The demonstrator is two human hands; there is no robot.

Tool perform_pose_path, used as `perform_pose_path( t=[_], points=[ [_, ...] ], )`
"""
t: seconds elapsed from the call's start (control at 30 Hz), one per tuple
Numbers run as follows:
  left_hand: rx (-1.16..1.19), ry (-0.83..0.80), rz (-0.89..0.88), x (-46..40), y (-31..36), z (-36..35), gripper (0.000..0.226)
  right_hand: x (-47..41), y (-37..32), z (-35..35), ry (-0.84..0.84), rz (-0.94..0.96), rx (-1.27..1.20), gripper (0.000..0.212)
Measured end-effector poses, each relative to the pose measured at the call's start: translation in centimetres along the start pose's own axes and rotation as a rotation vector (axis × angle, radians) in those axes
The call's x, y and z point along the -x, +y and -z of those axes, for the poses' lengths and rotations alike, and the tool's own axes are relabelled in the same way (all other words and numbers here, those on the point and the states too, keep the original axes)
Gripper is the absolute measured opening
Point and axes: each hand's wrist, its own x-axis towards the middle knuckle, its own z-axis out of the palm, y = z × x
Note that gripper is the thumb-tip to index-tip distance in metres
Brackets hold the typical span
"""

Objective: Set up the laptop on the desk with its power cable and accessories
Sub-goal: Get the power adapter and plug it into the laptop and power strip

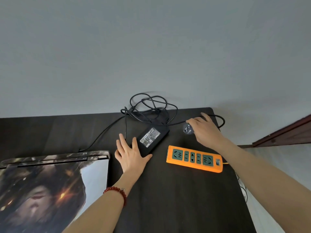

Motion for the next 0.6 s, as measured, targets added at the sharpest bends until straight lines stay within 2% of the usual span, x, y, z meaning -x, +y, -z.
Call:
perform_pose_path(
  t=[0.07,0.13,0.27,0.37,0.4,0.47,0.53,0.6],
  points=[
    [0.022,-0.016,0.030,0.8,0.3,0.4,0.093,0.6,0.2,0.2,-0.038,0.038,-0.023,0.040],
    [0.060,0.031,-0.023,2.1,0.7,1.1,0.086,1.6,0.4,0.6,-0.053,0.053,-0.066,0.038],
    [0.049,0.210,-0.372,3.6,1.8,2.0,0.070,3.8,0.0,1.8,-0.092,0.032,-0.329,0.012],
    [-0.004,0.212,-0.504,2.9,3.8,2.9,0.078,4.9,0.6,3.7,-0.160,-0.080,-0.473,0.013],
    [-0.041,0.199,-0.537,2.4,4.6,3.2,0.080,4.9,1.4,4.4,-0.124,-0.112,-0.463,0.011],
    [-0.147,0.146,-0.595,1.2,6.1,3.6,0.075,4.5,3.5,5.8,0.086,-0.213,-0.418,0.003],
    [-0.240,0.064,-0.608,-0.3,7.1,3.7,0.069,3.9,5.1,7.1,0.248,-0.358,-0.455,0.015],
    [-0.298,0.003,-0.616,-1.3,8.0,3.6,0.066,3.7,5.7,7.2,0.195,-0.397,-0.534,0.018]
  ],
)
